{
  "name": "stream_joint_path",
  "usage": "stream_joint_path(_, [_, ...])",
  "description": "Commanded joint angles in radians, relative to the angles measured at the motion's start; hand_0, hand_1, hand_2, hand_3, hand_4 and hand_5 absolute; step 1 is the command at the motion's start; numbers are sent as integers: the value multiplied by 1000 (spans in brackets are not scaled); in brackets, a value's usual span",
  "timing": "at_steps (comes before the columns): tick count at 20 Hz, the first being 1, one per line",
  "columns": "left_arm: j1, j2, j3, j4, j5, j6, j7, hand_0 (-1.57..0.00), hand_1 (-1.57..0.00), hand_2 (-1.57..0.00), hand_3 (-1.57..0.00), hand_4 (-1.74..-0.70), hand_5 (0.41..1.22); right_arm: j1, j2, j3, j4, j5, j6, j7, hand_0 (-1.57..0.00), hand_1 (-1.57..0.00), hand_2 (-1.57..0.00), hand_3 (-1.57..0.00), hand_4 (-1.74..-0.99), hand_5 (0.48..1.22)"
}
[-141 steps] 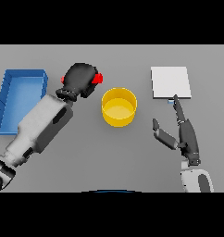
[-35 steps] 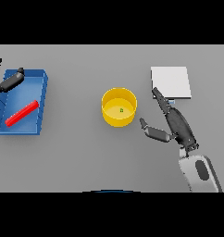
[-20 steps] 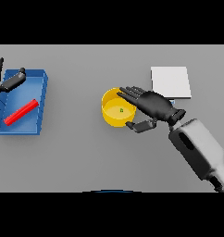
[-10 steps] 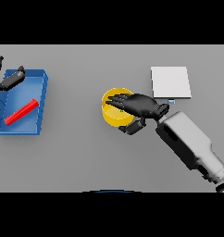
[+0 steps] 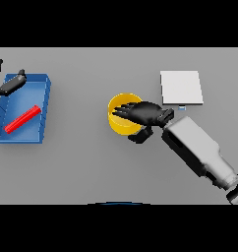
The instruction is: Pick up the red beaker and tilt it to pour out 1 green nut into yellow bowl. Pick up the yellow bowl and place it on the metallic measuring scale.
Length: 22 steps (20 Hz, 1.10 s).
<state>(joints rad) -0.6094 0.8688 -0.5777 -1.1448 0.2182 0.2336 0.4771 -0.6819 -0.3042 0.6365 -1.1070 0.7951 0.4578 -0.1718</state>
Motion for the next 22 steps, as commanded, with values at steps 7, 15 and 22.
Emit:
stream_joint_path(7, [27, 20, 8, -33, 10, 10, -8, 1, 1, 1, 1, -795, 725, -12, 17, 34, 26, 25, 13, 7, -721, -664, -624, -472, -1488, 1016])
stream_joint_path(15, [19, 16, 5, -29, 6, 13, 5, 1, 1, 1, 1, -802, 726, -16, -15, 33, -9, -12, 106, 43, -1428, -1419, -1355, -1155, -1694, 1187])
stream_joint_path(22, [23, 22, 2, -51, 7, 14, 12, 1, 1, 1, 1, -801, 723, -31, -63, -3, -96, -64, 136, 49, -1541, -1539, -1470, -1268, -1731, 1214])
